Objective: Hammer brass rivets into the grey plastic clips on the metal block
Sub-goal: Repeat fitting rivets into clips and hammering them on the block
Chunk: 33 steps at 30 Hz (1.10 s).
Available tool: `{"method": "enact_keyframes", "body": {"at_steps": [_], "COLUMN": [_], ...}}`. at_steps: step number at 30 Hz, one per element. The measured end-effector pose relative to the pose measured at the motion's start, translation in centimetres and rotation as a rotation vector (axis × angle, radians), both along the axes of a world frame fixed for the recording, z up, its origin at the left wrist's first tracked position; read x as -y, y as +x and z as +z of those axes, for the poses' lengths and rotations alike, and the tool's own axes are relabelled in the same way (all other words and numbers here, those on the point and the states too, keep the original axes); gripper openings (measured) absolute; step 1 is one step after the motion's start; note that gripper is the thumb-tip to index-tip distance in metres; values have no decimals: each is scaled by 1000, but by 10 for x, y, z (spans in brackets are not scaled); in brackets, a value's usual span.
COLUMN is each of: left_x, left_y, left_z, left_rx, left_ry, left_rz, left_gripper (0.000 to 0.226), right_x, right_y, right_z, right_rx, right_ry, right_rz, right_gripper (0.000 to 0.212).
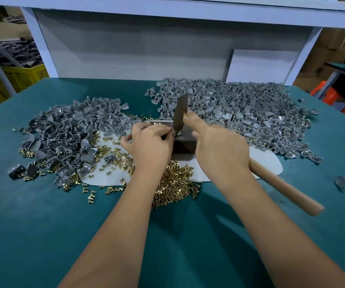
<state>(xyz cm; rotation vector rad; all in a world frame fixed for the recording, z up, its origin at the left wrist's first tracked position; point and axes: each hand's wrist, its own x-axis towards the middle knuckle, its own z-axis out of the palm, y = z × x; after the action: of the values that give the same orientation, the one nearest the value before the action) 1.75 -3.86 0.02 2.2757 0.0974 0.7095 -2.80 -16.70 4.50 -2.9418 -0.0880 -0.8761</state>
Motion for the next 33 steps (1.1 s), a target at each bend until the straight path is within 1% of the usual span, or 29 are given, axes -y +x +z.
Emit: {"method": "enact_keyframes", "body": {"at_steps": [2, 4, 5, 7, 8, 9, 11, 12, 13, 14, 15, 16, 18, 20, 23, 25, 28, 31, 33], "left_x": [0, 0, 0, 0, 0, 0, 0, 1, 1, 0, 1, 1, 2, 2, 0, -1, -1, 0, 0], "left_y": [-1, 0, 0, 0, 0, 0, 0, 0, 1, 1, 1, 0, 0, -1, -1, -2, -3, -4, -4], "left_z": [0, -1, -1, 0, 0, 0, 0, 0, 0, 0, 0, 0, 0, -1, 0, 1, 3, 5, 6], "left_rx": [9, 16, 15, 1, -7, -8, -2, -2, -4, -9, -17, -24, -40, -49, -75, -94, -104, -107, -106], "left_ry": [20, 1, -8, 9, 24, 28, -4, -20, -18, -2, 18, 28, 22, 3, -81, -145, -181, -220, -245], "left_rz": [7, 3, -1, -5, -10, -9, -3, -1, 2, 5, 5, 9, 17, 7, -65, -110, -152, -177, -182], "left_gripper": [14, 13, 13, 14, 15, 15, 14, 14, 14, 14, 15, 15, 15, 14, 13, 13, 12, 14, 17], "right_x": [2, 2, 1, 2, 4, 5, 6, 6, 5, 5, 6, 7, 12, 18, 32, 40, 45, 45, 44], "right_y": [4, 4, 4, 7, 8, 10, 8, 8, 7, 6, 7, 10, 16, 26, 41, 46, 47, 45, 43], "right_z": [4, 7, 7, 2, 1, 2, 3, 2, 0, -1, -1, 2, 10, 14, 12, 6, -9, -25, -30], "right_rx": [-28, 45, 68, -10, -57, -57, 34, 76, 63, 18, -31, -71, -86, -87, -154, -196, -246, -286, -262], "right_ry": [54, 151, 150, 88, 90, 128, 204, 184, 120, 67, 56, 92, 226, 345, 349, 366, 403, 439, 405], "right_rz": [-1, 12, 24, 53, 43, 36, 53, 71, 88, 109, 111, 103, 64, 5, -118, -206, -303, -308, -295], "right_gripper": [48, 46, 46, 46, 46, 47, 46, 45, 46, 47, 47, 46, 44, 34, 9, 9, 11, 13, 14]}}
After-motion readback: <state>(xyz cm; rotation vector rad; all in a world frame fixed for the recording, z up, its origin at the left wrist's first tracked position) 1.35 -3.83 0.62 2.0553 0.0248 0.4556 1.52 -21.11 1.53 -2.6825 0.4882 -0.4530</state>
